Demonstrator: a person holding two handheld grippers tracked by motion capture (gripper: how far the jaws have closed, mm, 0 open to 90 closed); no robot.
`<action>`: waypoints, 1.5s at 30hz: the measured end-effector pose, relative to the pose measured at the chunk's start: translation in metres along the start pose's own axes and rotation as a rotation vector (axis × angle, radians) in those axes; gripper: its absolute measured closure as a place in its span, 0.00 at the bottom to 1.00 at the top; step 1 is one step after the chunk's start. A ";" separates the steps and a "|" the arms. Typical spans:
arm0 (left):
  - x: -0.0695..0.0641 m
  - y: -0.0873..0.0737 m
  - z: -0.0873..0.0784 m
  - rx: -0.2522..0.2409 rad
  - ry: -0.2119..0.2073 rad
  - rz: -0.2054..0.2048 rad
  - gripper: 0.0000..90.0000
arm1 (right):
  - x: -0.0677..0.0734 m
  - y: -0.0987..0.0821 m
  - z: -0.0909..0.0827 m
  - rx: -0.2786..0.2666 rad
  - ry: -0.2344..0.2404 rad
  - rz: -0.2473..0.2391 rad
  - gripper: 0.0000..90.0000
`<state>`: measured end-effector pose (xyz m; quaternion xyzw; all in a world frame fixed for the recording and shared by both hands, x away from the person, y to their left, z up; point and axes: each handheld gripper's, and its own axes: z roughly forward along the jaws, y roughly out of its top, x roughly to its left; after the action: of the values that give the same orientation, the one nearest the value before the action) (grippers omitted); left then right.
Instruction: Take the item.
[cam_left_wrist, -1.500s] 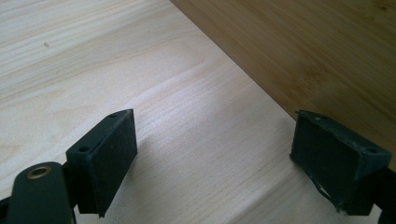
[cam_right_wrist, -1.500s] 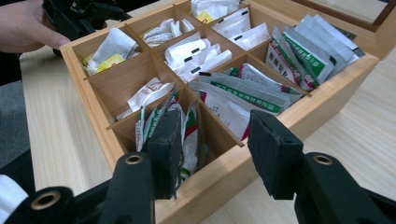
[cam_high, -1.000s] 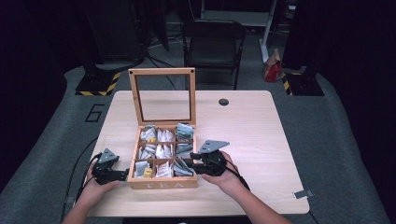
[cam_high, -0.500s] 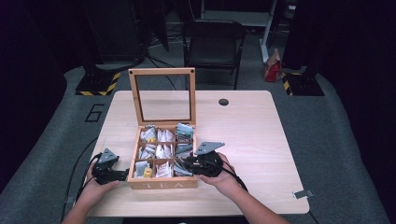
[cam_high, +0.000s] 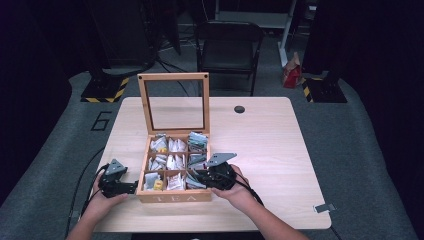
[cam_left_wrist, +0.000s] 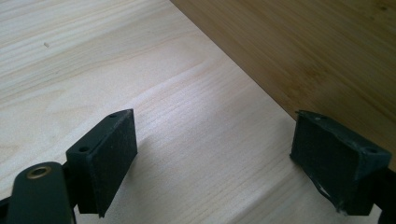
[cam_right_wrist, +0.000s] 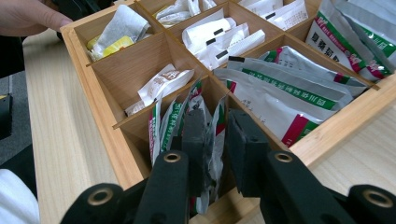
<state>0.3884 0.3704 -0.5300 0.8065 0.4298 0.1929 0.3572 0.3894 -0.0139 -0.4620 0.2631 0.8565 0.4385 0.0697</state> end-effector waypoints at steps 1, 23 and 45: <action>0.000 0.000 0.000 -0.003 0.002 0.000 0.15 | 0.000 0.000 0.001 0.001 -0.001 -0.007 0.86; 0.000 0.000 0.000 -0.006 0.002 -0.001 0.15 | 0.002 -0.003 0.012 0.029 0.007 -0.003 0.93; 0.000 0.000 0.001 -0.007 0.003 -0.001 0.15 | 0.003 -0.002 0.010 0.026 0.015 -0.009 1.00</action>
<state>0.3885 0.3701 -0.5306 0.8047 0.4301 0.1955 0.3596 0.3898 -0.0066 -0.4694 0.2568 0.8639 0.4289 0.0616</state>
